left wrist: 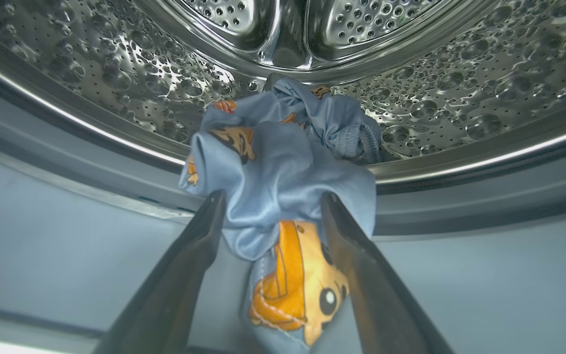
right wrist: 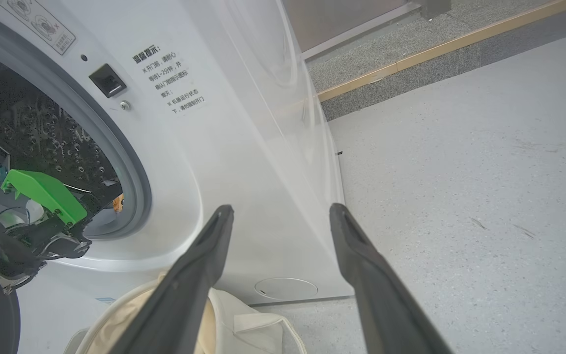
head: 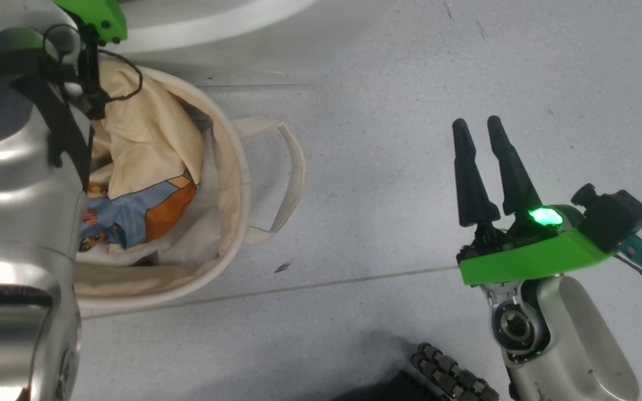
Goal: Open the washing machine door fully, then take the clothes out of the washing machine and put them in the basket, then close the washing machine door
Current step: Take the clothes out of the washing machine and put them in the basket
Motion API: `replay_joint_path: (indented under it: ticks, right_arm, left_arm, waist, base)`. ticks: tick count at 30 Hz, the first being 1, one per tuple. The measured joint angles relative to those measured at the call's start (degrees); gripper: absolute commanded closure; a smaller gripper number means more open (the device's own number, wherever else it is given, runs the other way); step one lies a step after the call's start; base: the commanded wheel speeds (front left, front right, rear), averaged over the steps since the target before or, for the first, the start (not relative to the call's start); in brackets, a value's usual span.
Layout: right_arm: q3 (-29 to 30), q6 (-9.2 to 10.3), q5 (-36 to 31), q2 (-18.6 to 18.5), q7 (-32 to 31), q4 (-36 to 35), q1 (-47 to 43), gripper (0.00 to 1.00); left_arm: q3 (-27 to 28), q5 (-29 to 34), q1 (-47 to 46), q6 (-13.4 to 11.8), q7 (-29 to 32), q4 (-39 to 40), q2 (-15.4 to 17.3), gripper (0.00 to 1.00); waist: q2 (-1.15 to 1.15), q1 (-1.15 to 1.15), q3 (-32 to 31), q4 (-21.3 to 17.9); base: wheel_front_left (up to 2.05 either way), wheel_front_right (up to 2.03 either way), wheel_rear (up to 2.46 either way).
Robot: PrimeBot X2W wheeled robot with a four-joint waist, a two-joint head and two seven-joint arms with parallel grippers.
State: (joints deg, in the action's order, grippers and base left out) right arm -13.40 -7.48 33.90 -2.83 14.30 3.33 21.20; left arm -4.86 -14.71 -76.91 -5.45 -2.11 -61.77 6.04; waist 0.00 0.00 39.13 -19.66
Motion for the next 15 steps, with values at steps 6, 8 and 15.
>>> replay_joint_path:
  ticks: [6,8,15]
  right_arm:
    - [-1.3,0.0,0.6,0.0,0.0,-0.2,0.9,0.0]
    - [-1.6,0.0,0.6,0.0,0.0,-0.5,1.3,0.0]
    - [-1.9,0.0,0.6,0.0,0.0,-0.7,1.3,0.0]
  left_arm:
    - [-0.3,0.0,-2.8,0.2,-2.0,-3.4,0.0,0.0]
    - [-0.5,0.0,-3.8,0.2,-2.7,-4.6,0.0,0.0]
    - [-1.8,0.0,-5.8,1.2,-7.2,-7.6,-0.2,1.0]
  waist:
    - [0.0,0.0,1.1,-1.1]
    - [0.0,0.0,1.5,-1.4]
    - [0.0,0.0,2.1,-2.2]
  base:
    - [0.0,0.0,0.0]
    - [0.0,0.0,0.0]
    - [0.0,0.0,0.0]
